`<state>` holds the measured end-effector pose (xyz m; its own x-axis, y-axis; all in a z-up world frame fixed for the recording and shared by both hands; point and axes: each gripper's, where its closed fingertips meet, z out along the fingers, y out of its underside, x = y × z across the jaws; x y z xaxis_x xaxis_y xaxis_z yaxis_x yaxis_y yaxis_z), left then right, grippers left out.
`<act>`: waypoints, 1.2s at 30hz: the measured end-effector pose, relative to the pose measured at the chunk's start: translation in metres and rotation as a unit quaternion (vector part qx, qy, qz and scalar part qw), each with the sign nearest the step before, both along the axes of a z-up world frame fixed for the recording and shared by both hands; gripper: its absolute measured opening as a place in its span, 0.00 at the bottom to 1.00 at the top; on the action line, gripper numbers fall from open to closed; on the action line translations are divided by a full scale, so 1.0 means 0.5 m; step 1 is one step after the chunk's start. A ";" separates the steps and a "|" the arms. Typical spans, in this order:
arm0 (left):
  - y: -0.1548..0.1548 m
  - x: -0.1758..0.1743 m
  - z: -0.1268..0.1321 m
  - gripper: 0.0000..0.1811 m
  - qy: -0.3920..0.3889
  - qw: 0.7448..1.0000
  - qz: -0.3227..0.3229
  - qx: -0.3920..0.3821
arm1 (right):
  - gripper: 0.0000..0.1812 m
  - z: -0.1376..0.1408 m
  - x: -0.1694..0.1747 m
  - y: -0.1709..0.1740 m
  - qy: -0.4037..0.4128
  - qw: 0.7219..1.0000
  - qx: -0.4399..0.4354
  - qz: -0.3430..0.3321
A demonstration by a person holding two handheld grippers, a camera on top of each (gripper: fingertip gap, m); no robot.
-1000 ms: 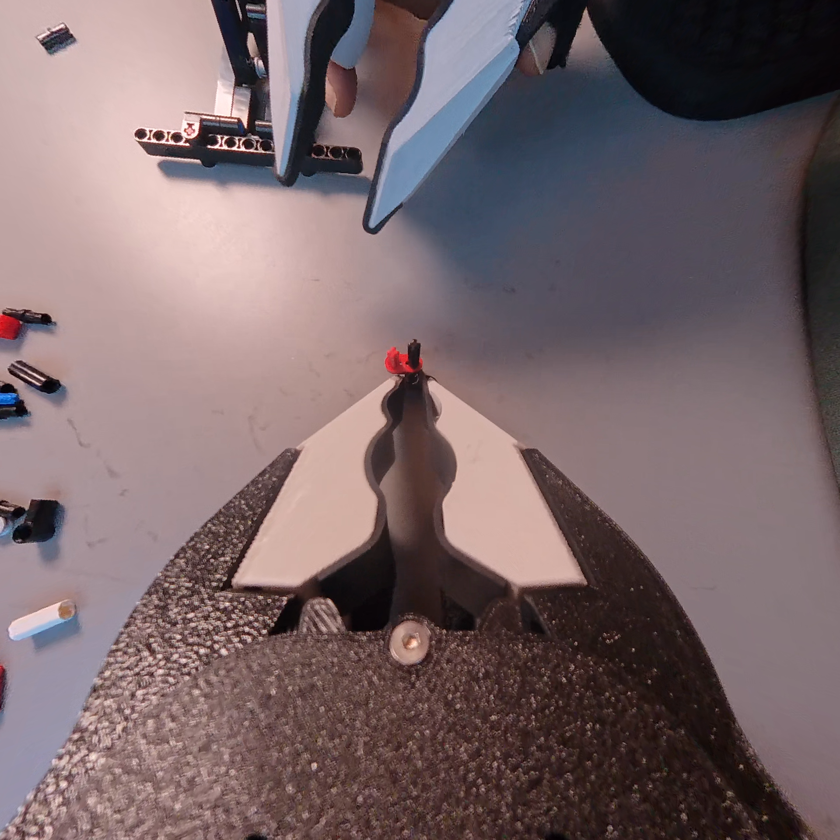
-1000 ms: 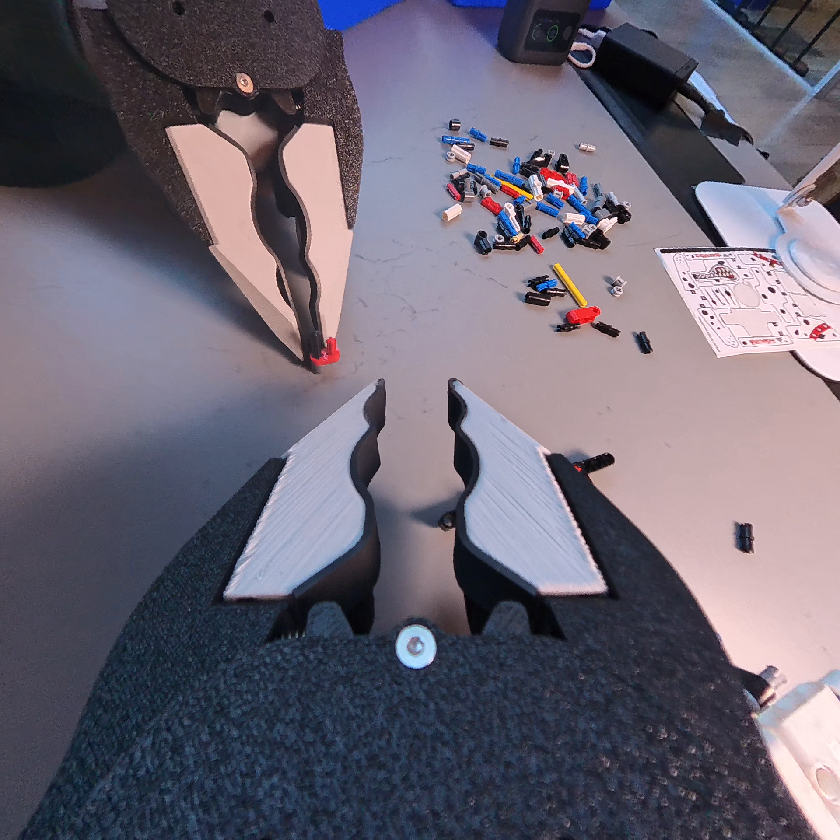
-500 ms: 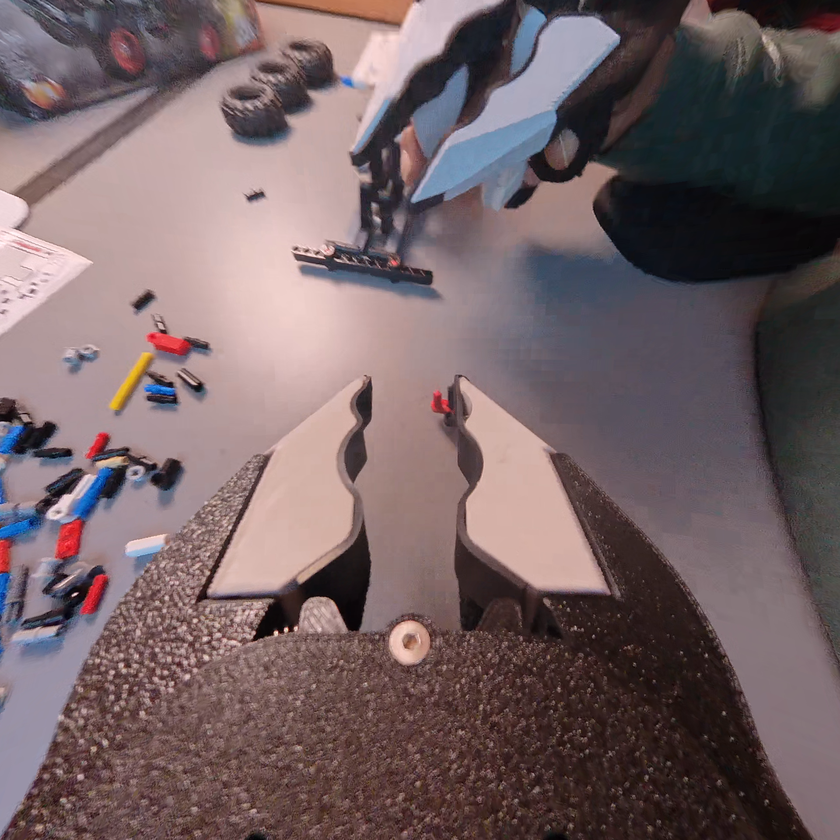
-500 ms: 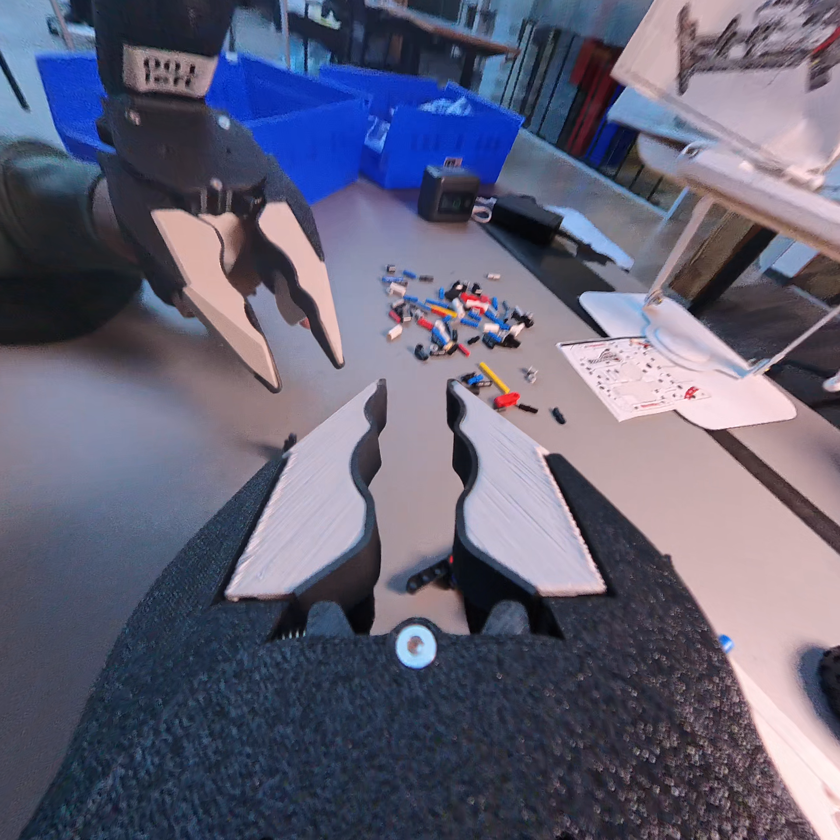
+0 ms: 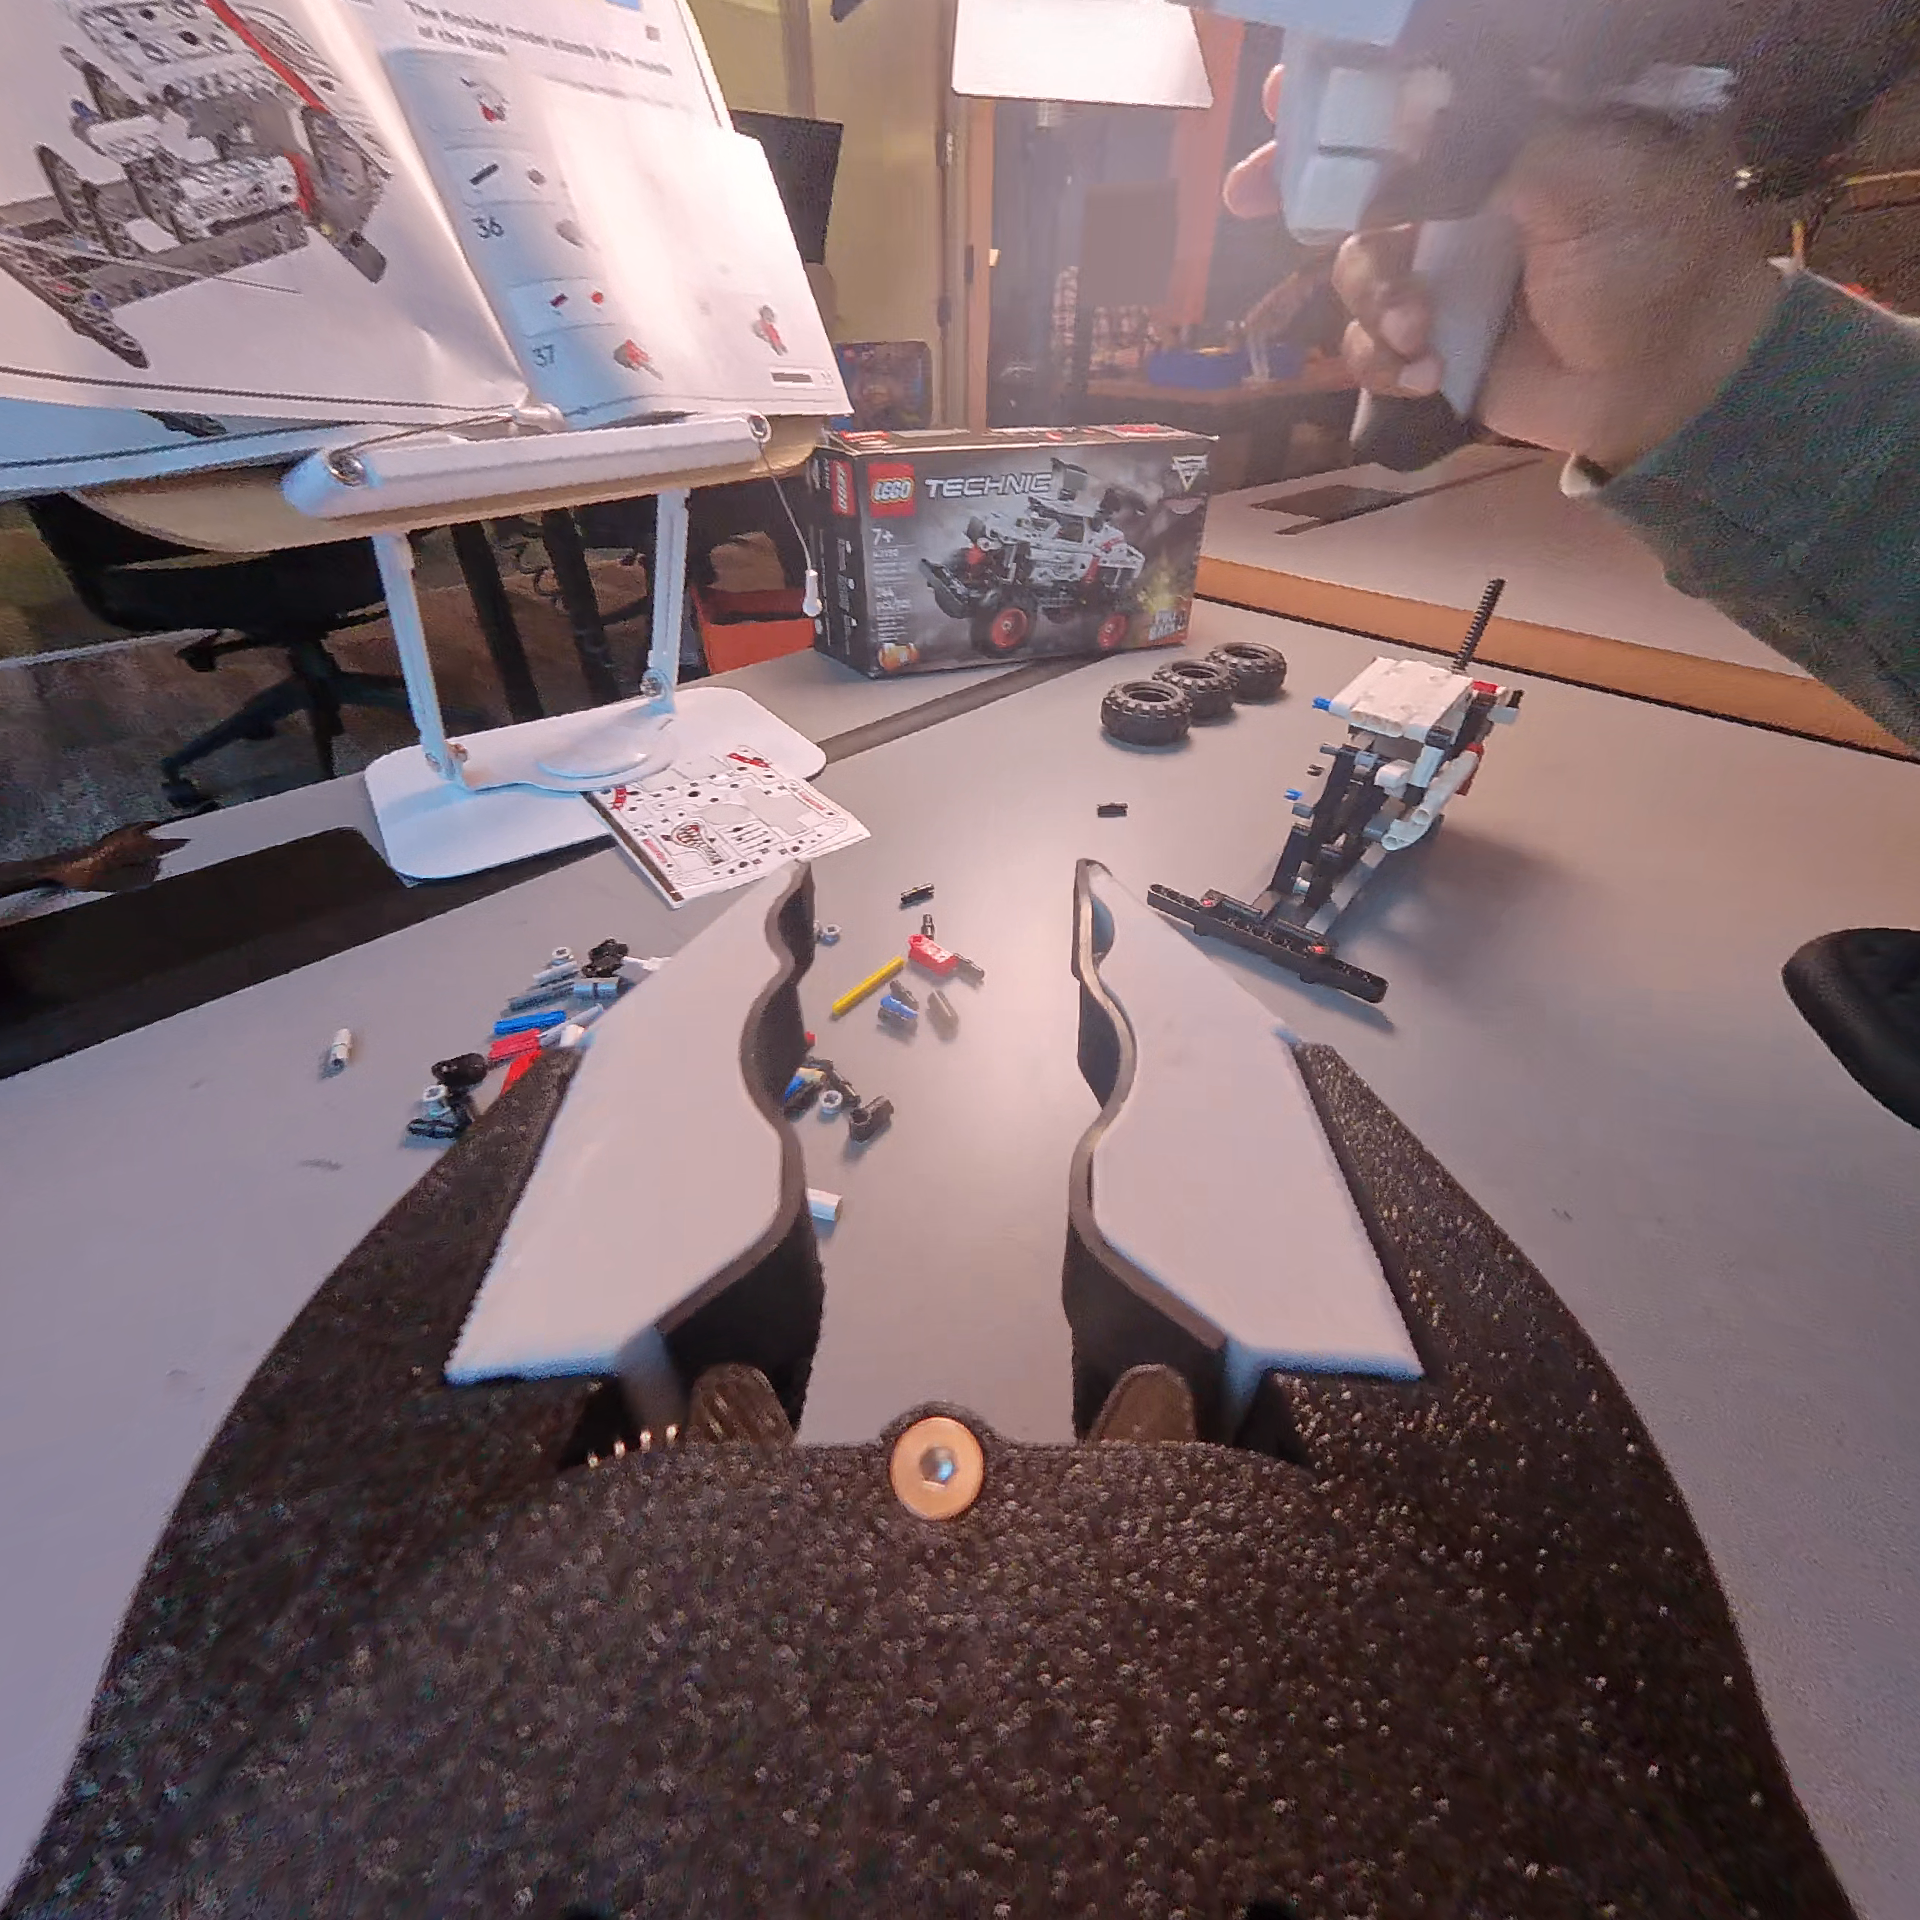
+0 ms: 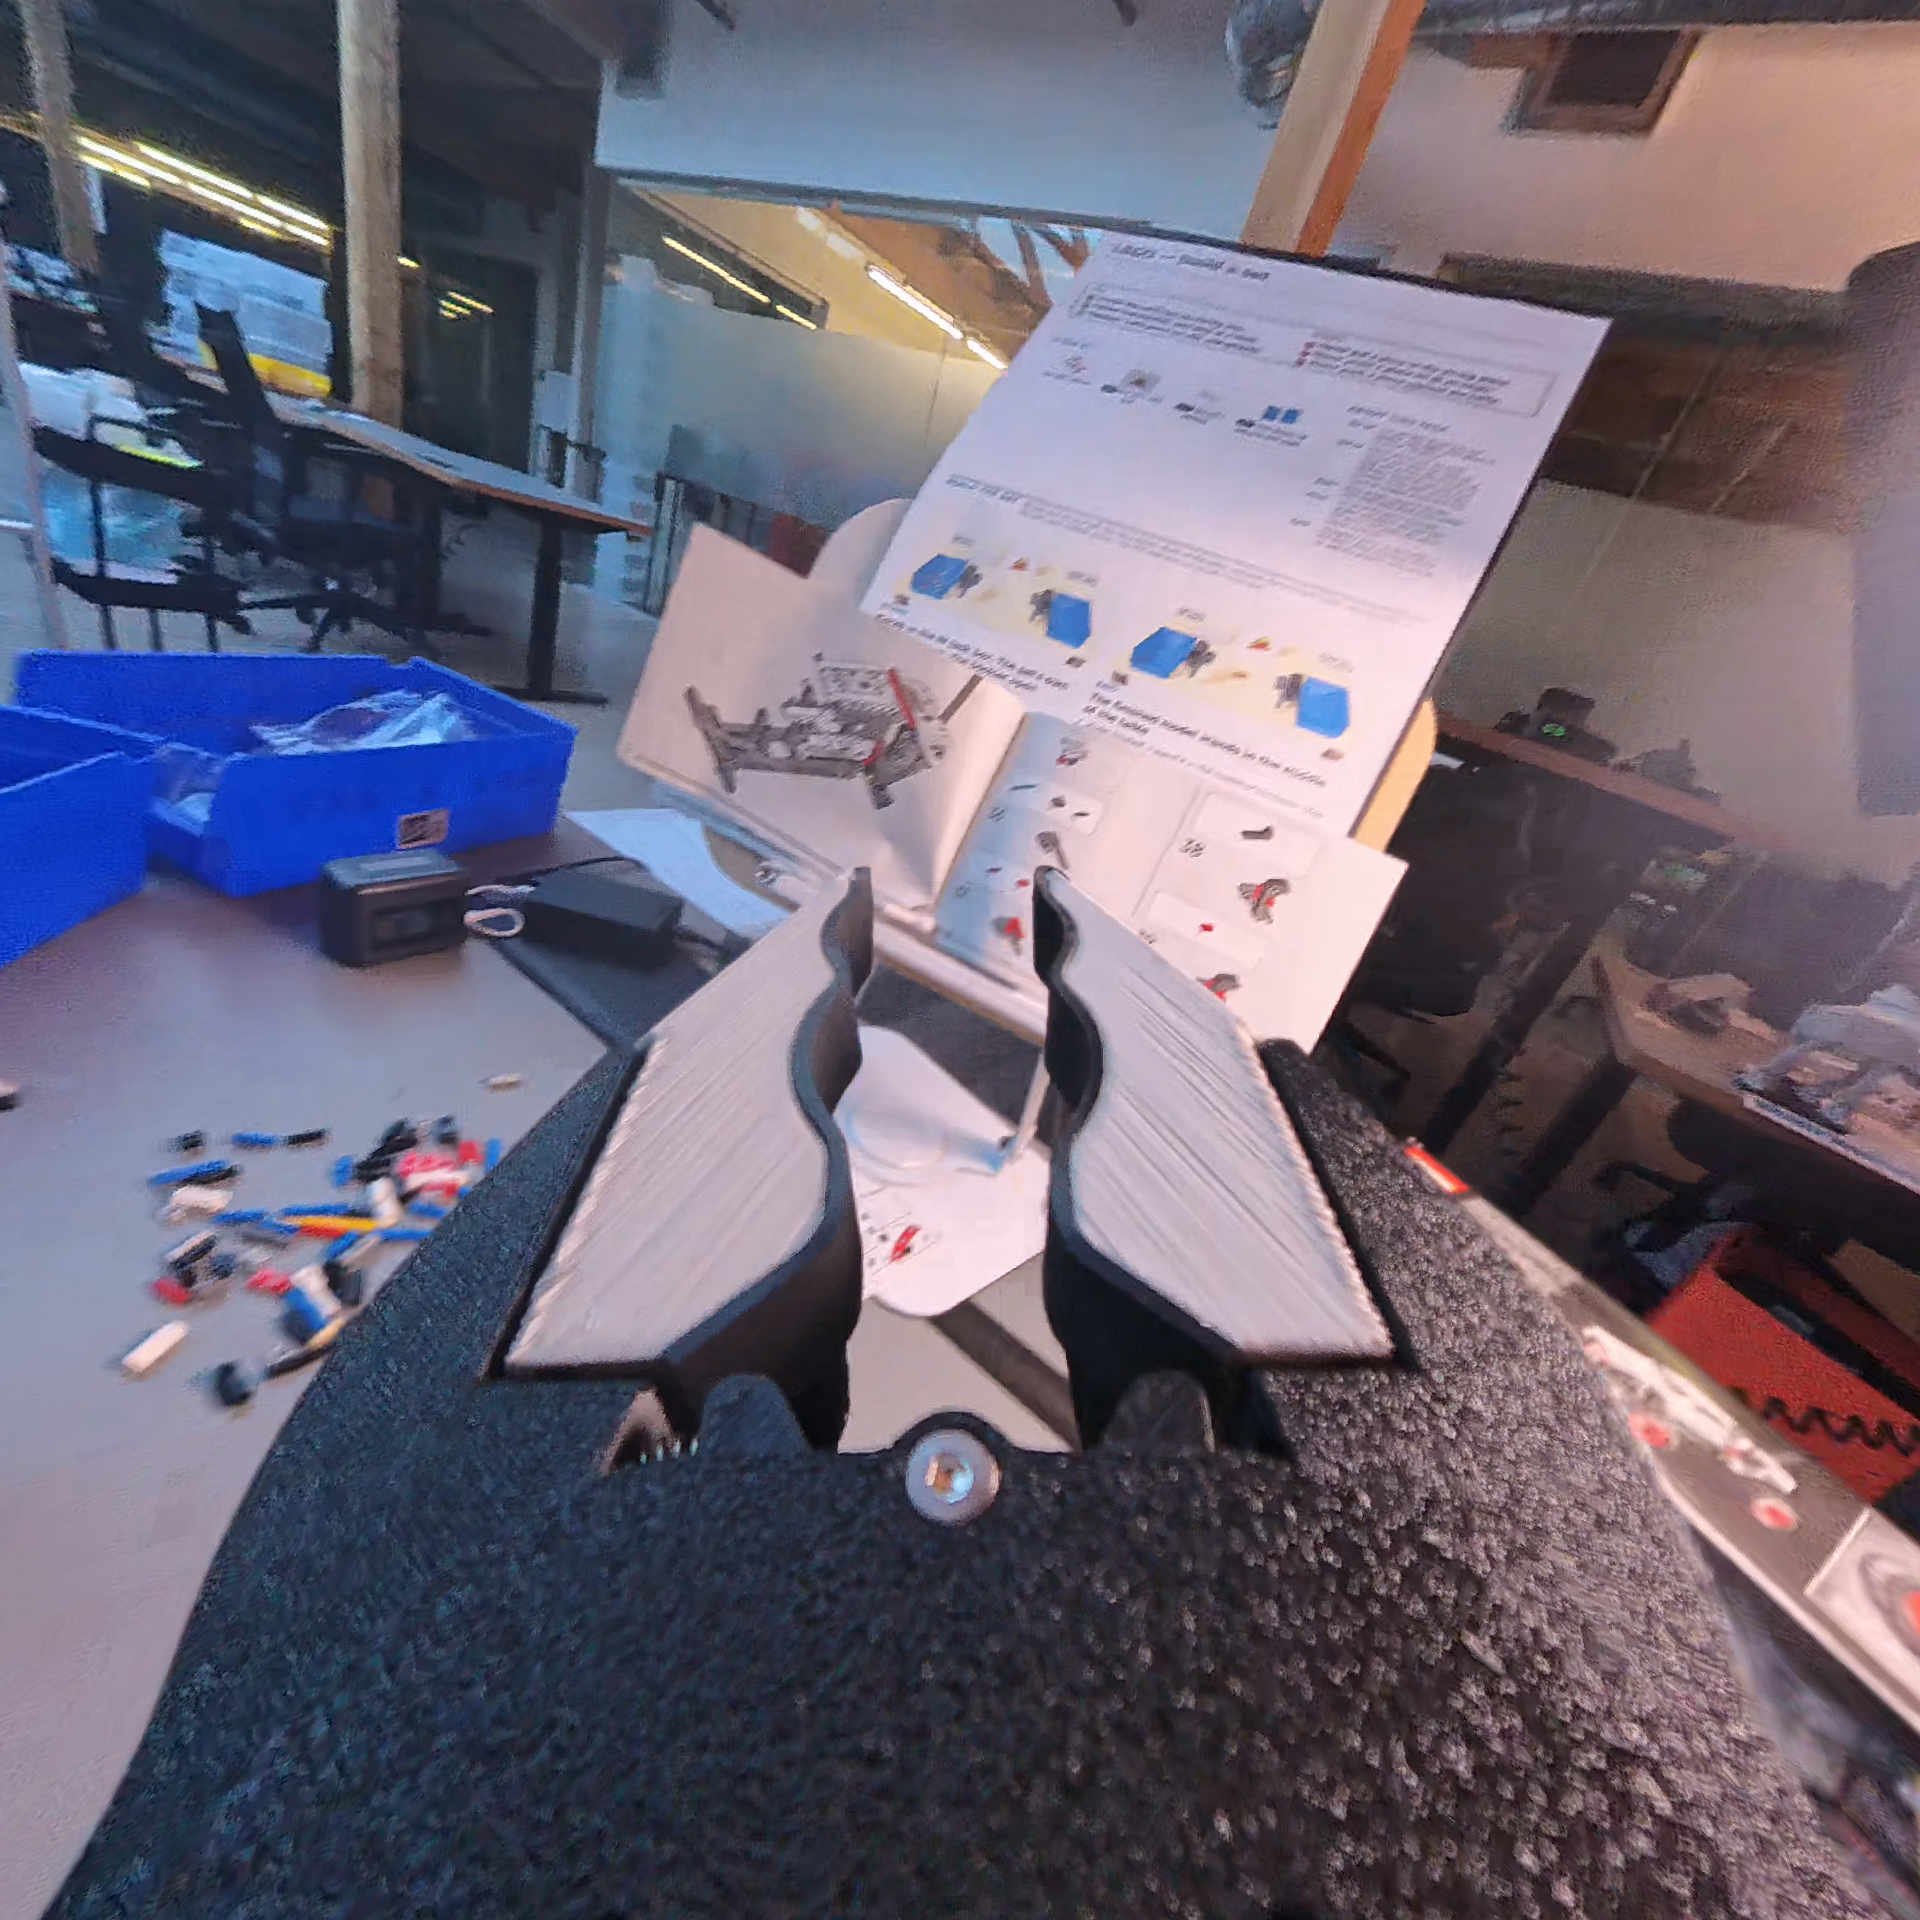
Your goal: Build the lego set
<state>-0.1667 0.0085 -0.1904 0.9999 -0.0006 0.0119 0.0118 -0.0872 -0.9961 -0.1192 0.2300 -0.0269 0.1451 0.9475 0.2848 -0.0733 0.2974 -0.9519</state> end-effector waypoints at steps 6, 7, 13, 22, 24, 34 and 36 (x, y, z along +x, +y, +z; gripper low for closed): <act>-0.009 -0.027 -0.013 0.27 -0.008 1.000 0.023 -0.016 | 0.13 0.027 -0.173 0.186 0.004 0.998 0.018 -0.055; -0.010 -0.029 -0.015 0.27 -0.012 1.000 0.023 -0.017 | 0.12 0.022 -0.198 0.209 0.000 0.998 0.008 -0.059; -0.006 -0.028 -0.029 0.19 -0.031 0.999 0.011 -0.023 | 0.01 0.003 -0.295 0.304 -0.015 0.995 -0.019 -0.101; -0.001 -0.034 -0.042 0.16 -0.056 0.998 0.008 -0.028 | 0.00 -0.039 -0.325 0.362 -0.041 0.992 -0.038 -0.112; 0.000 -0.036 -0.044 0.16 -0.063 0.998 0.009 -0.028 | 0.00 -0.059 -0.320 0.366 -0.047 0.992 -0.046 -0.111; 0.004 -0.038 -0.054 0.16 -0.068 0.997 0.010 -0.037 | 0.01 -0.110 -0.302 0.359 -0.058 0.991 -0.061 -0.100; 0.003 -0.041 -0.054 0.16 -0.070 0.997 0.013 -0.037 | 0.01 -0.105 -0.294 0.342 -0.060 0.993 -0.054 -0.088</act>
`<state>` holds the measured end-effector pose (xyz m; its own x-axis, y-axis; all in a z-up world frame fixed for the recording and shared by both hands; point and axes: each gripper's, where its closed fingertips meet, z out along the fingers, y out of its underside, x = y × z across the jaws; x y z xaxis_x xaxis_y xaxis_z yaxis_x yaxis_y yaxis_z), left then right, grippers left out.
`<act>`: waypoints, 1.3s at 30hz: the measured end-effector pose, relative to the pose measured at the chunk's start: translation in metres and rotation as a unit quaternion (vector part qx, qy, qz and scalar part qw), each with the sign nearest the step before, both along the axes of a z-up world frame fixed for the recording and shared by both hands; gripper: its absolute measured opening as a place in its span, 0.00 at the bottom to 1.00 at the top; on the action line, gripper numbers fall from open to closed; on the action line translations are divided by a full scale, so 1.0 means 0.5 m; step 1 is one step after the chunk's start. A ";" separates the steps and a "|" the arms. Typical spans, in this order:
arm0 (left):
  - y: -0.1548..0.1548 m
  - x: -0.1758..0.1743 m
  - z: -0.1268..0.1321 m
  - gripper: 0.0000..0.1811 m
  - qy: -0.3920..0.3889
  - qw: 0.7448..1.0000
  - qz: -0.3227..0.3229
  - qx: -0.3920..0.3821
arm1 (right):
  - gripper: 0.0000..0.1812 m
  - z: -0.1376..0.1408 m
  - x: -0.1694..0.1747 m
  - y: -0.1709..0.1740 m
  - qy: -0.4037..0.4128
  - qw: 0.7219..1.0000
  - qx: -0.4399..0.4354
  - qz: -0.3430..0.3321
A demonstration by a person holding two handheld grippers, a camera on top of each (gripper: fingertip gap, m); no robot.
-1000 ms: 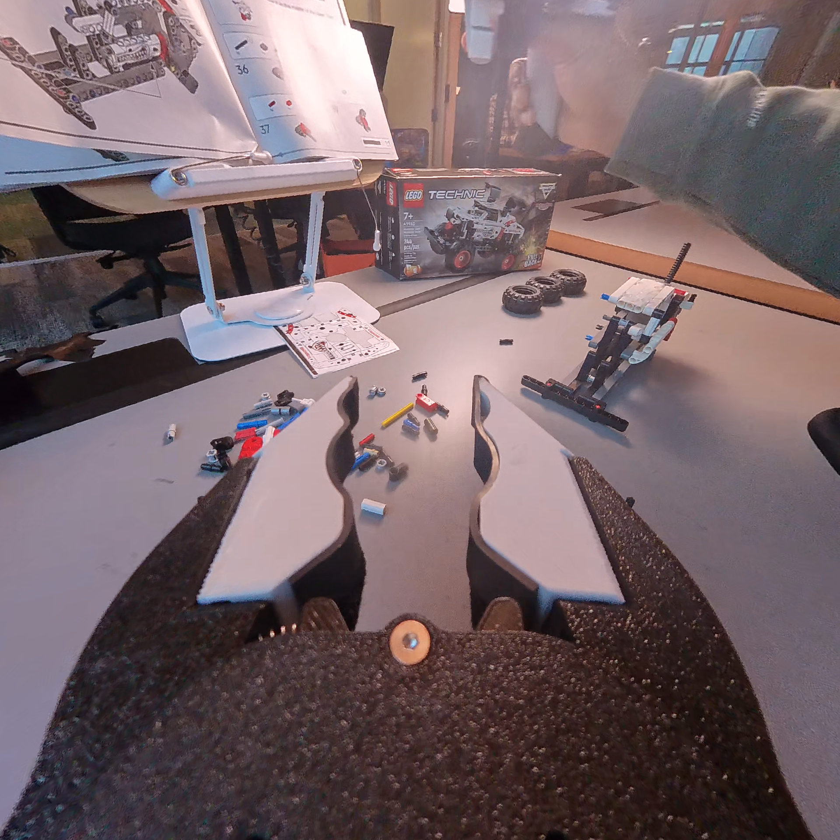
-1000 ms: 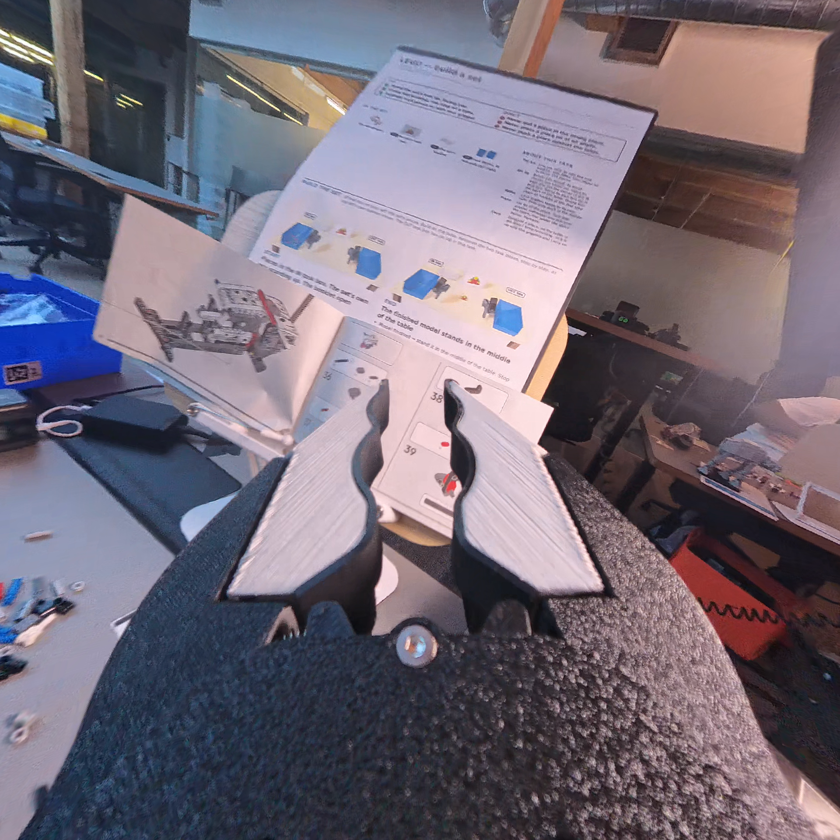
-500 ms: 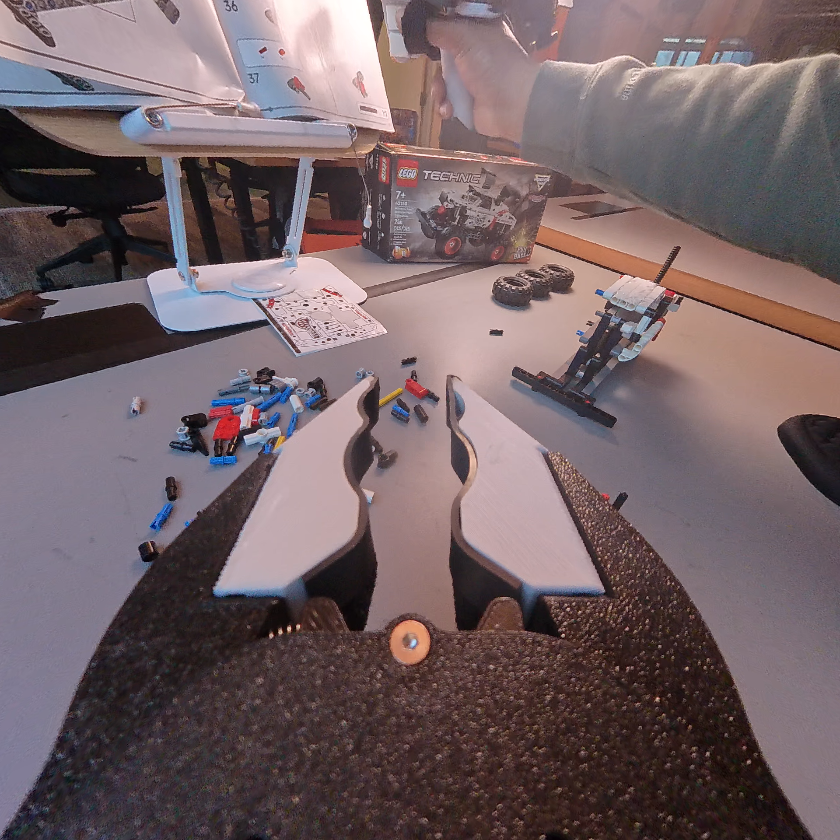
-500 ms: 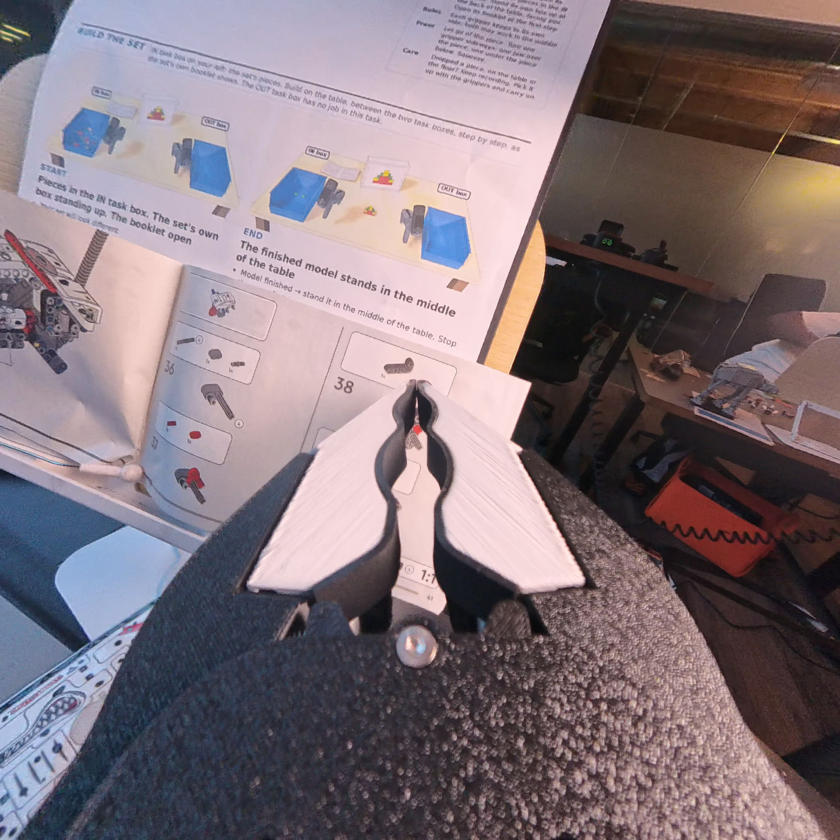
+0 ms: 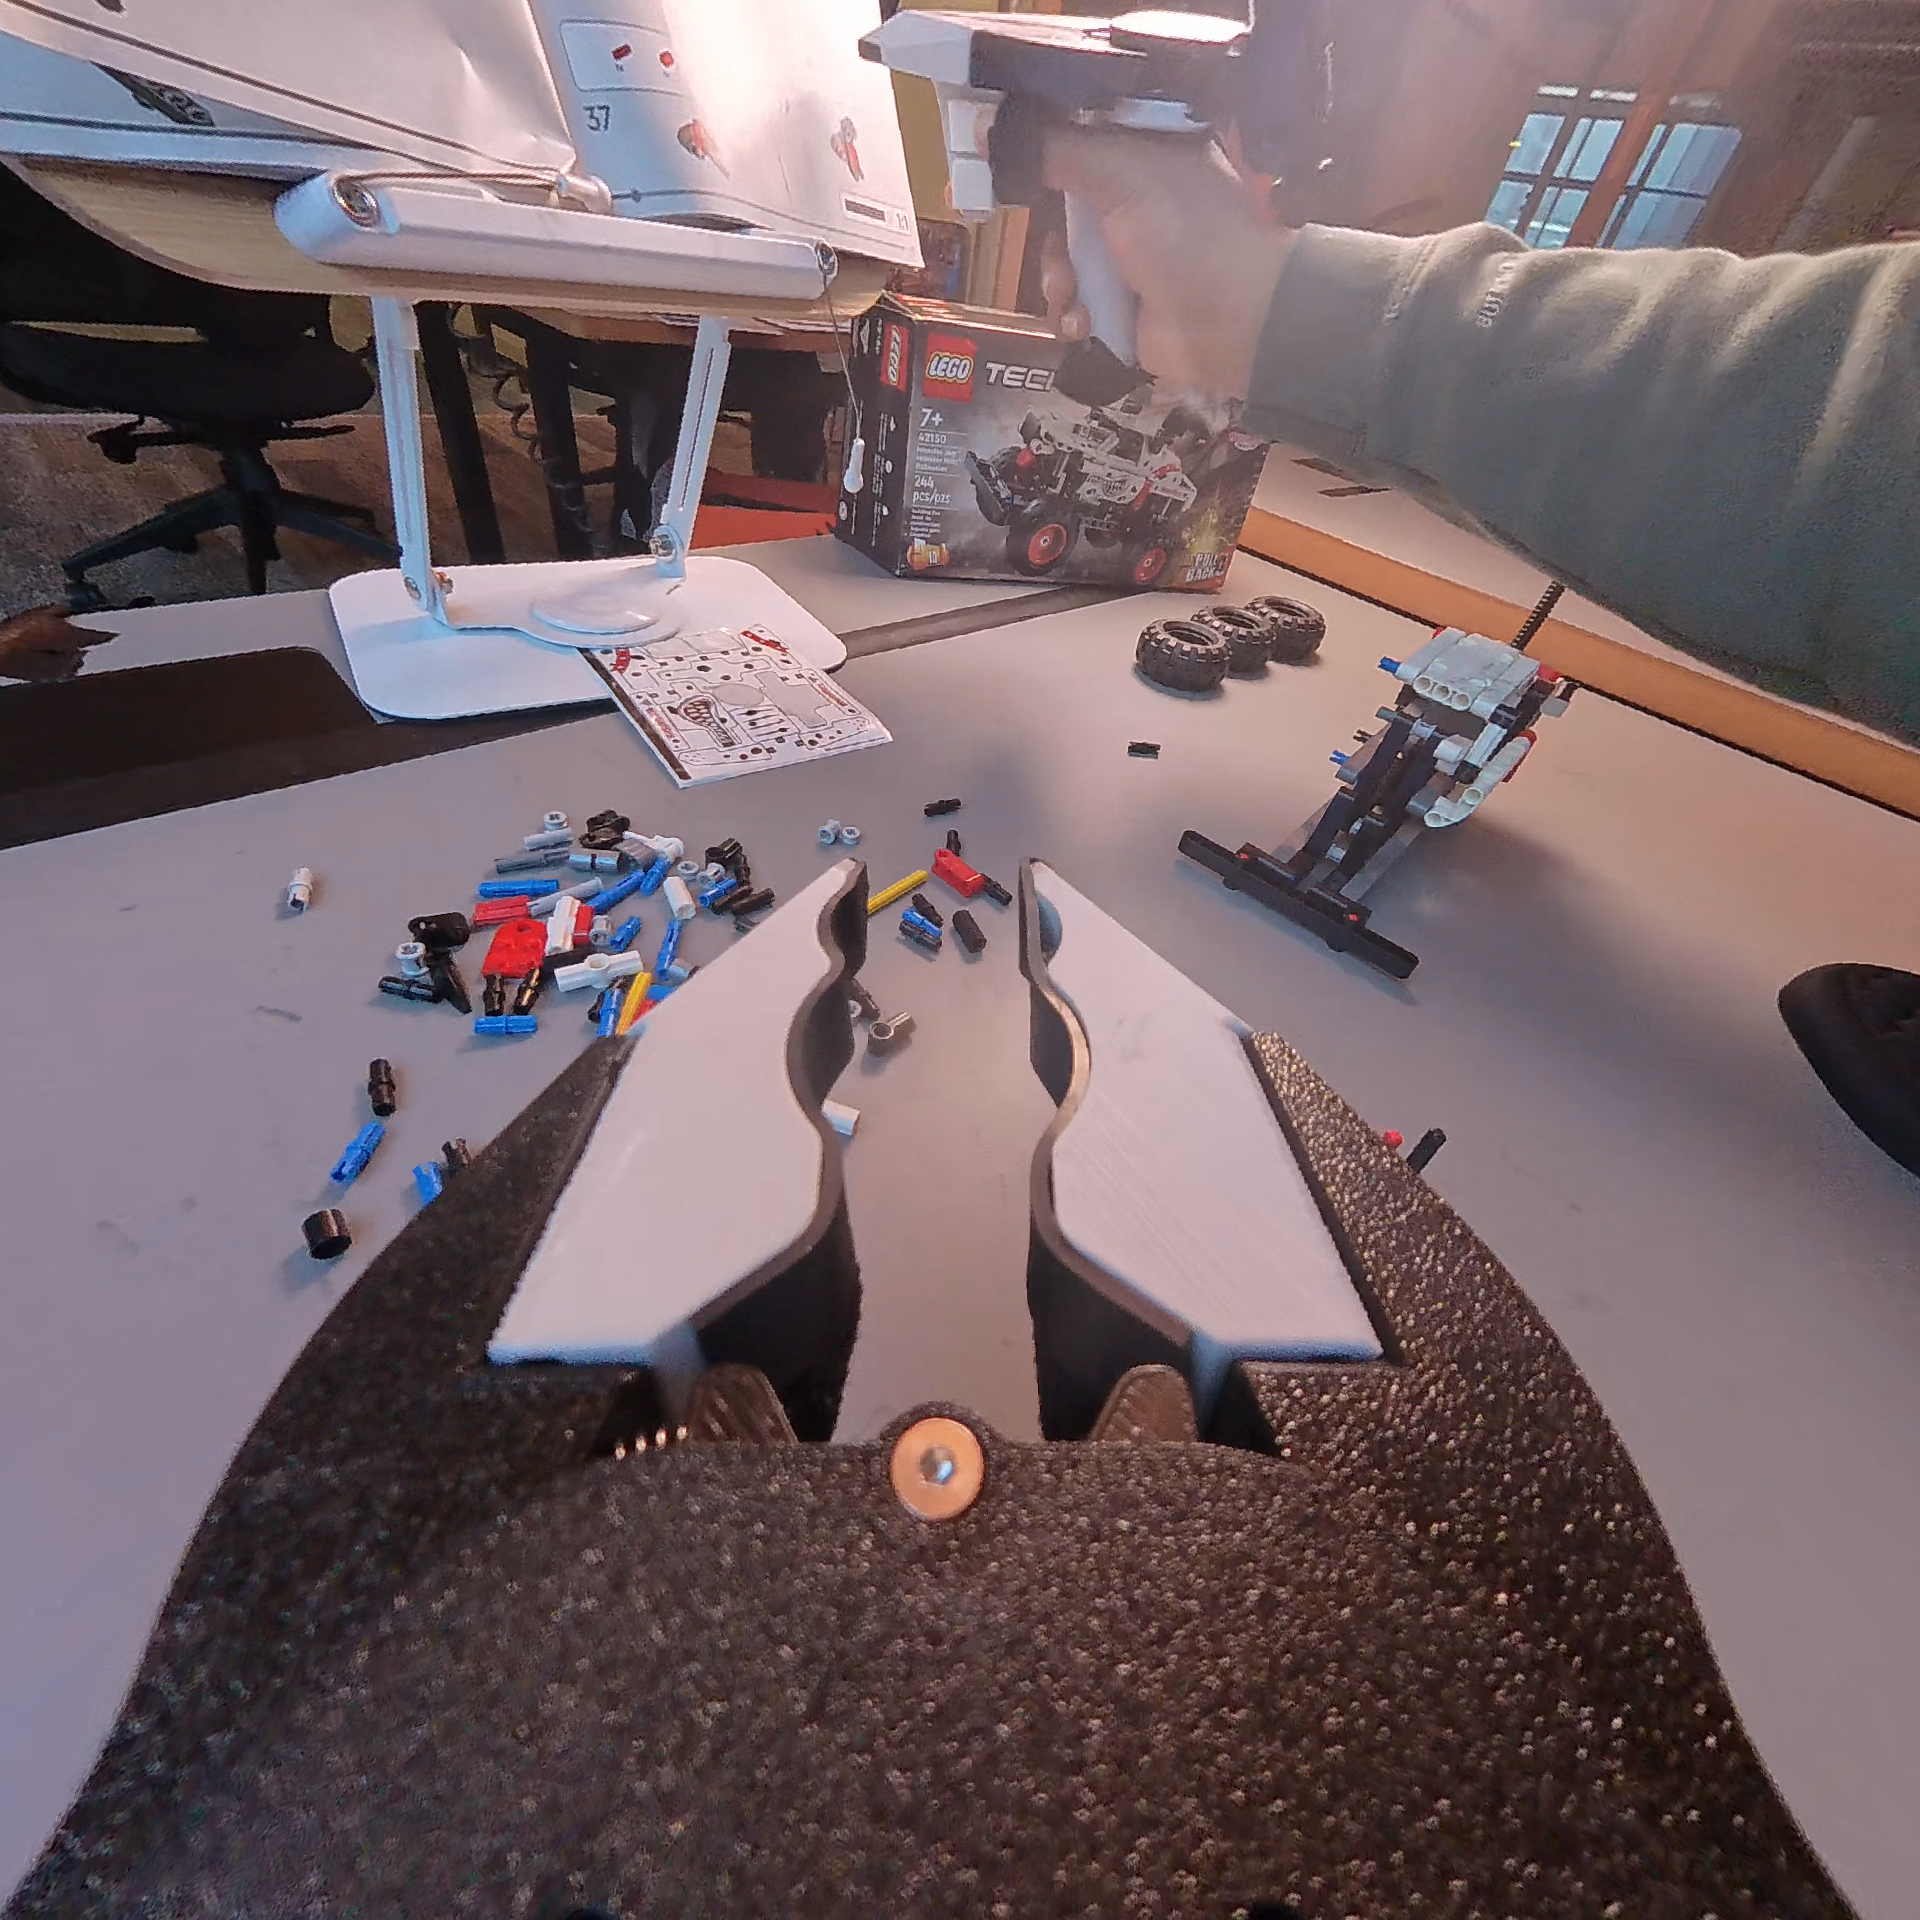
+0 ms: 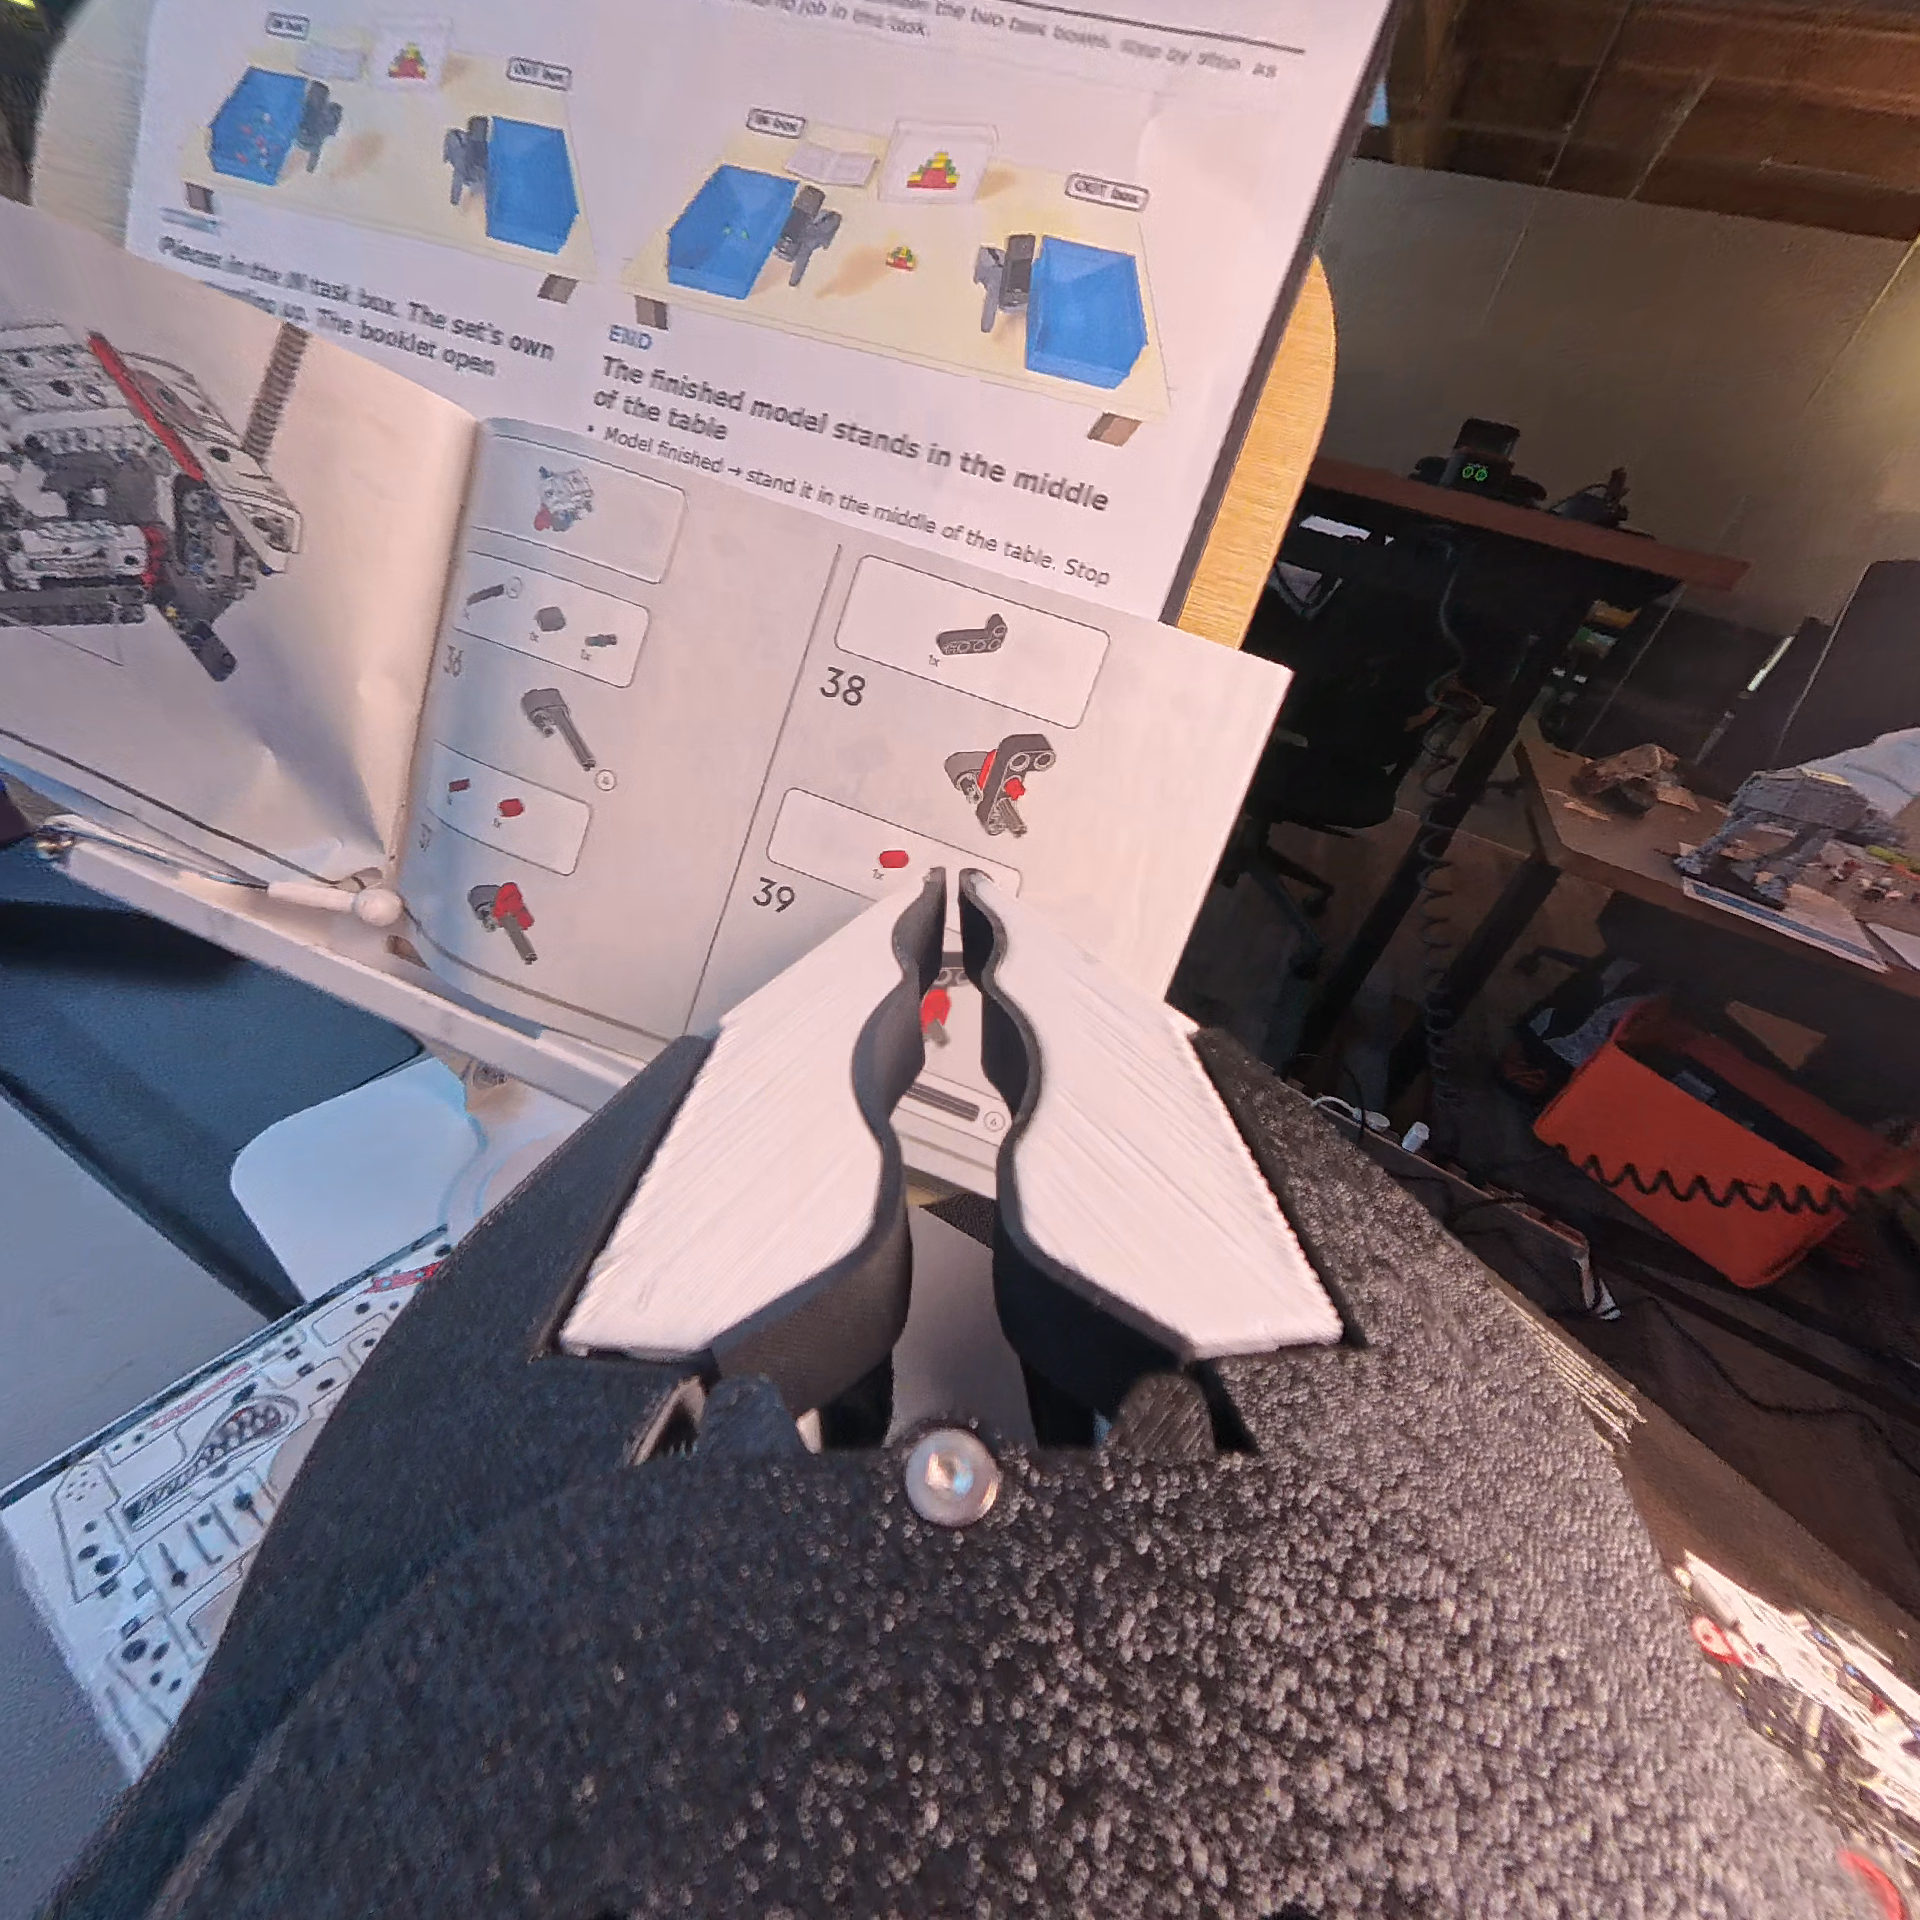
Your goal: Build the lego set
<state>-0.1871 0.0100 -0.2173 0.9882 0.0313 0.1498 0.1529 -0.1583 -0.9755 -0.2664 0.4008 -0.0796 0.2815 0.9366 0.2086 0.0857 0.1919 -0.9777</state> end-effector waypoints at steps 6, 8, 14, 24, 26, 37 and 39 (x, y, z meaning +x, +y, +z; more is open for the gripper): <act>-0.011 -0.029 0.002 0.15 0.003 1.000 0.026 -0.006 | 0.07 -0.032 0.041 -0.175 -0.070 0.988 0.033 0.132; -0.016 -0.044 0.001 0.15 0.004 0.999 0.038 -0.011 | 0.07 -0.048 0.076 -0.258 -0.098 0.977 0.034 0.185; -0.025 -0.078 -0.016 0.15 0.008 0.997 0.063 -0.039 | 0.08 -0.128 0.199 -0.467 -0.192 0.941 0.062 0.271; -0.027 -0.093 -0.044 0.15 0.027 0.993 0.082 -0.078 | 0.18 -0.205 0.418 -0.644 -0.091 0.966 -0.072 0.231; -0.027 -0.101 -0.050 0.16 0.028 0.992 0.090 -0.086 | 0.21 -0.232 0.454 -0.636 -0.074 0.972 -0.096 0.203; 0.056 -0.207 -0.009 0.11 0.024 0.981 0.152 -0.120 | 0.21 -0.252 0.487 -0.621 -0.024 0.975 -0.102 0.195; 0.086 -0.224 -0.023 0.13 0.018 0.977 0.138 -0.162 | 0.21 -0.252 0.492 -0.617 -0.024 0.975 -0.105 0.194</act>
